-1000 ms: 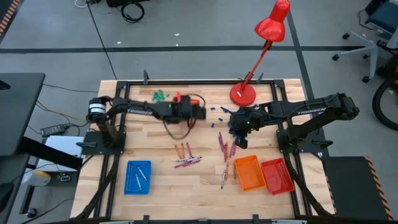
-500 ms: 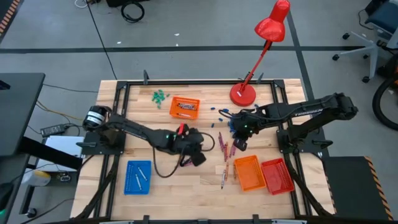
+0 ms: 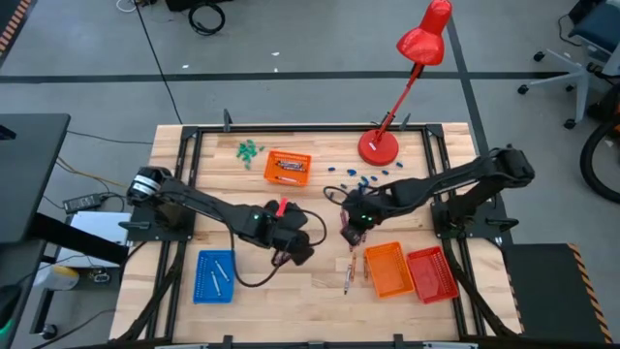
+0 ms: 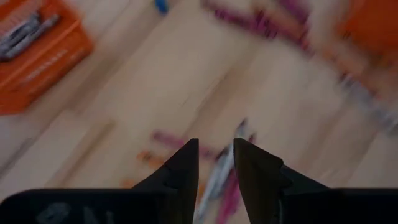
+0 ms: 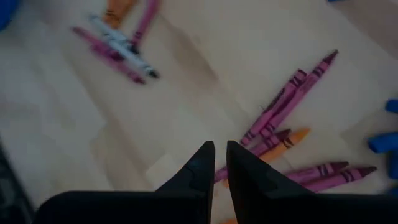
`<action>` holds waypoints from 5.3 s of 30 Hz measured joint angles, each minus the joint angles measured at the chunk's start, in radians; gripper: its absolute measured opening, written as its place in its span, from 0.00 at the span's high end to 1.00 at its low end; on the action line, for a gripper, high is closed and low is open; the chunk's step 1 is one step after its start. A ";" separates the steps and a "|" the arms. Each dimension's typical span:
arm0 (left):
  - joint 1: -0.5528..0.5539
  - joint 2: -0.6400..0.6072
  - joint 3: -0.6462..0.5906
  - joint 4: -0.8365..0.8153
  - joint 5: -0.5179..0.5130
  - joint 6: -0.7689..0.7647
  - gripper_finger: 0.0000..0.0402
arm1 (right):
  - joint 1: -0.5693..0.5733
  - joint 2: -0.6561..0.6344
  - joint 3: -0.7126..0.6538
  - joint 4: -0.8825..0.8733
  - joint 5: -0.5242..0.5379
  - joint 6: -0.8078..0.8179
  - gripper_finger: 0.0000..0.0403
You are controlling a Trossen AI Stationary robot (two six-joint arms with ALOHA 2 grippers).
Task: Sort crayons
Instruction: Put the red crayon into the red bin
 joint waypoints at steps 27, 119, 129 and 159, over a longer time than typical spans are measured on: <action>-0.144 -0.400 -0.402 0.091 -0.107 0.263 0.83 | -0.156 0.288 0.196 -0.213 0.041 -0.011 0.83; -0.168 -0.239 -0.514 0.409 0.089 0.120 0.87 | 0.012 0.370 0.259 0.028 -0.174 -0.196 0.79; -0.172 -0.207 -0.514 0.459 0.139 0.066 0.87 | 0.034 0.370 0.260 -0.371 -0.111 -0.009 0.78; -0.162 -0.211 -0.514 0.456 0.143 0.066 0.87 | -0.071 0.073 -0.131 -0.149 -0.049 0.398 0.78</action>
